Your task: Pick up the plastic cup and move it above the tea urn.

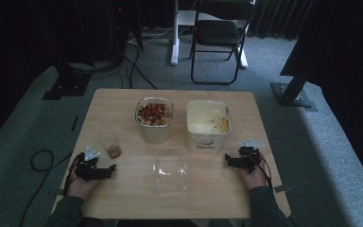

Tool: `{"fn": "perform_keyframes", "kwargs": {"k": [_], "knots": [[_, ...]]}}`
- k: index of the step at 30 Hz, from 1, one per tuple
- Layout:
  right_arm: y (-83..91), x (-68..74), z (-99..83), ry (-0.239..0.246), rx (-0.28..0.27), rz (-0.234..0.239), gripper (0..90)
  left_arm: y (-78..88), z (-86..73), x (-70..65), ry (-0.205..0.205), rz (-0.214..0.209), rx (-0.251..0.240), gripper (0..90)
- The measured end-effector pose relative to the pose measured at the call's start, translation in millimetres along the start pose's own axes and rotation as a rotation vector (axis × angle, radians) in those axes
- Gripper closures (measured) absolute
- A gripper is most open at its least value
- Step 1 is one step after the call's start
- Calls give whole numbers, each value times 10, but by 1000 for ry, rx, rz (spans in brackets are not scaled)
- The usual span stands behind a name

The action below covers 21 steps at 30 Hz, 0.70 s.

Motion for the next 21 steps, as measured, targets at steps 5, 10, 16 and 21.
{"fn": "perform_keyframes", "kwargs": {"k": [5,10,16,21], "knots": [[19,54,-31,4,1,4,105,14,-8,26,14,9,-8,150],[26,56,-39,7,0,3,105,26,-21,28,18,12,-8,152],[27,55,-39,7,0,3,105,125,-55,-8,5,27,21,207],[27,55,-39,7,0,3,105,274,-30,-192,-55,9,4,226]]}}
Point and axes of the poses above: each handheld gripper's, and its own axes: y roughly backward along the jaws, z roughly out of its top, x roughly to its left, the point moved 6 cm from there along -y, roughly forward along the jaws, and after that the axes turned 14 degrees about z, right-handed, at the moved point
